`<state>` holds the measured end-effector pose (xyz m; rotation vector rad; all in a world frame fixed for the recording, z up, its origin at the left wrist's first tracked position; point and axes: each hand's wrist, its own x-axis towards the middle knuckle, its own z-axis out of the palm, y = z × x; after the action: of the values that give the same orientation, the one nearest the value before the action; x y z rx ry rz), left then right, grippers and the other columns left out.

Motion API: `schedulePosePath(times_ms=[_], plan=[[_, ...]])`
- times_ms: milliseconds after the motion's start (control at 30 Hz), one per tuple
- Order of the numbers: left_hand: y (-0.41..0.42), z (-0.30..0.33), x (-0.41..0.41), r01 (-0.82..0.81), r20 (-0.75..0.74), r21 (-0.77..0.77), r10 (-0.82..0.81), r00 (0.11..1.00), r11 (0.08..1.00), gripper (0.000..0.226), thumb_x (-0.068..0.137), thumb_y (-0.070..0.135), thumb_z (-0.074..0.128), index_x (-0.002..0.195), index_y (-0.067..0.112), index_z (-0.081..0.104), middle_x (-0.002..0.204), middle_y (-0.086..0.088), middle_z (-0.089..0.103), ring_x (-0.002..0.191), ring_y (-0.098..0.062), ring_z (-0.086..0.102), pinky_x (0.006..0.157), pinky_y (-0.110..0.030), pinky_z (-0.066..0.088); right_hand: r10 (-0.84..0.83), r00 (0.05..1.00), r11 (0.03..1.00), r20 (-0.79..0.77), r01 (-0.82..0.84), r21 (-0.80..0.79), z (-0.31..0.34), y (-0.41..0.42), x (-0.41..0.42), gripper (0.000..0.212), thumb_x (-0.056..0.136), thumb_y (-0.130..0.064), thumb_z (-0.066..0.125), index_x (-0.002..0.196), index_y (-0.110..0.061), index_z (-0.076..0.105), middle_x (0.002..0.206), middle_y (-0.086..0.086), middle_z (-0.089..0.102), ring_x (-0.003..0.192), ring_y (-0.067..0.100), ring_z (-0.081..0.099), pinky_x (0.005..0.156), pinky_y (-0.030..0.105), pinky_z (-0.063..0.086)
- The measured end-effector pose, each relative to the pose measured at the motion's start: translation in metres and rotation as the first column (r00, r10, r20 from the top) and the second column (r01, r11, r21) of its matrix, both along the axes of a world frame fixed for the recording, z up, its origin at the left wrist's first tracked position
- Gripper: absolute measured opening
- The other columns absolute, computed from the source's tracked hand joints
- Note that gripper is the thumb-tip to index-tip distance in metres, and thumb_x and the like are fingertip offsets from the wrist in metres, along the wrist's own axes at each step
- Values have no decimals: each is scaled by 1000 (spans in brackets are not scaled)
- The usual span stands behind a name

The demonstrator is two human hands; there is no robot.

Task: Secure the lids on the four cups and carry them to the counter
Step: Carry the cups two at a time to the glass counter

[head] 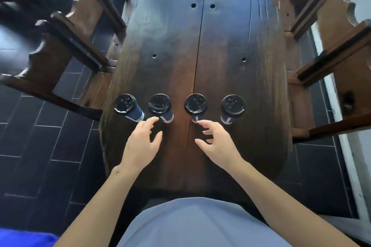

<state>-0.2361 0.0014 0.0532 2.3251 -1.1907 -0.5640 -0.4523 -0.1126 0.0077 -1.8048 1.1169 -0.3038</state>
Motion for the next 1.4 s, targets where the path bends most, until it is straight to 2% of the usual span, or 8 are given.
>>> schedulePosePath(times_ms=[233,433,600,733,867,1133,1300,1400], plan=[[47,-19,105,-110,-143,-9,108,984,994,58,103,28,67,156,35,44,110,1,64,96,-16,66,89,-34,55,-164,986,986,-24,164,-17,-16,49,90,53,91,-29,77,139,-36,55,137,-11,56,113,7,62,82,5,46],[63,-36,160,-65,-242,28,69,968,998,64,103,24,69,160,33,42,119,-4,55,103,-21,64,99,-39,54,-252,965,968,-69,250,-24,-20,70,134,53,93,-27,77,140,-34,54,141,-5,56,112,5,58,87,10,49],[45,-53,185,30,-232,86,-9,973,996,79,100,13,73,165,37,34,142,-9,43,120,-25,55,111,-34,43,-239,963,971,-123,233,-61,-15,60,153,53,95,-20,74,144,-32,57,161,0,37,142,19,46,116,41,45],[20,-58,193,41,-229,148,-6,973,988,77,102,11,71,164,39,36,170,-12,24,152,-32,38,122,-42,36,-164,968,985,-188,151,-82,-18,35,168,57,96,-16,74,148,-32,56,171,2,18,155,26,26,123,45,29],[0,-65,200,122,-209,185,-82,974,975,67,105,7,64,163,31,42,175,-13,20,159,-35,27,127,-43,28,-120,968,992,-221,109,-64,-31,15,180,56,98,-13,71,148,-34,55,173,1,12,159,27,16,127,47,21],[-28,-87,220,191,-272,44,-172,947,981,55,104,2,64,156,19,54,167,-10,40,147,-29,49,125,-49,39,-112,974,994,-199,107,-33,-44,-10,194,55,99,-17,69,148,-35,54,172,1,18,157,24,22,121,31,15],[-48,-95,226,181,-282,14,-169,944,983,61,105,1,63,160,22,47,161,-10,42,142,-10,44,114,-6,28,-126,983,992,-130,125,-17,-52,-29,207,59,99,-9,69,151,-30,53,171,3,17,153,20,31,118,10,17],[-61,-101,229,188,-297,43,-167,940,981,68,102,-5,63,161,20,42,161,-10,40,144,-17,45,111,-9,30,-122,981,992,-153,117,-43,-61,-42,216,63,97,-8,70,151,-34,50,170,1,15,151,20,33,115,6,19]])
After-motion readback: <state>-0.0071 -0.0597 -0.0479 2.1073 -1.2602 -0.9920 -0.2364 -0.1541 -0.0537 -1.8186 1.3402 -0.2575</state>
